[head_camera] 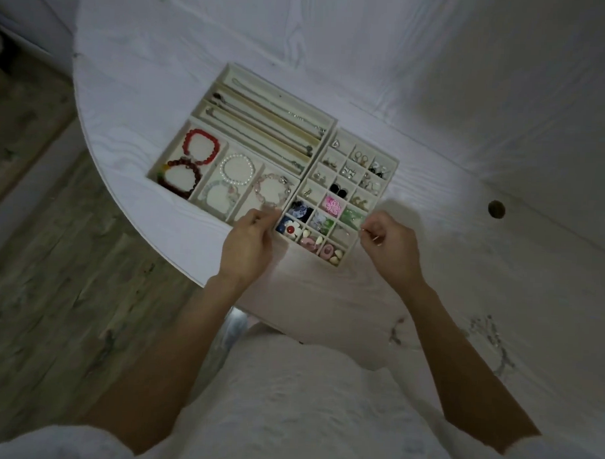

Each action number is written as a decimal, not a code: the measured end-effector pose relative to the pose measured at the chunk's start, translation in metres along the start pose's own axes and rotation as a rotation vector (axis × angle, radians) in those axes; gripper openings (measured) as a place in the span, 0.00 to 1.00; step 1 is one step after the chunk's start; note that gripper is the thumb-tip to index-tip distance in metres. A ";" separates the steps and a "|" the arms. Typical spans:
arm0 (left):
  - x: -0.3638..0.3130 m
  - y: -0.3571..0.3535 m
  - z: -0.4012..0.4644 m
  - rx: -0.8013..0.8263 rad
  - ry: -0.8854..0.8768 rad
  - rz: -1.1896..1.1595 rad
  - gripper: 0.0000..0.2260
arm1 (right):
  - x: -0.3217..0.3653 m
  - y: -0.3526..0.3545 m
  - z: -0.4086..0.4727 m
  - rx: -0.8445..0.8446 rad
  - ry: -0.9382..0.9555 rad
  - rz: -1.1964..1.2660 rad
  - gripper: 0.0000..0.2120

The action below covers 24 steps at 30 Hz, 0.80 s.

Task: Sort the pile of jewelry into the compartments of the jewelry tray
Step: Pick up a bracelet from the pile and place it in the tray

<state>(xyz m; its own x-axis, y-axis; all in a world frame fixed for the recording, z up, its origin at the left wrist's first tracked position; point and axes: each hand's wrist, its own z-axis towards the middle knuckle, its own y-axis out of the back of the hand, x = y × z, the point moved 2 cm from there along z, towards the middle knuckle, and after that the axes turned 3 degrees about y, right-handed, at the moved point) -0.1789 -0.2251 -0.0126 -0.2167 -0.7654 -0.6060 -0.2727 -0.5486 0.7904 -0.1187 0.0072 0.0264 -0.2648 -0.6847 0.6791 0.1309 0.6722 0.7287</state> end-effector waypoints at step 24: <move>-0.013 0.003 0.072 -0.085 0.049 -0.087 0.08 | 0.008 -0.023 0.174 -0.124 0.223 -0.447 0.06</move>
<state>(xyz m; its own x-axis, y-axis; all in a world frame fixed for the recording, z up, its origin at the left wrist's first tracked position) -0.2447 -0.1922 -0.0089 -0.1495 -0.7281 -0.6689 -0.2078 -0.6383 0.7412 -0.2903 0.0351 -0.0006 -0.1124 -0.9501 0.2908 0.1673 0.2704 0.9481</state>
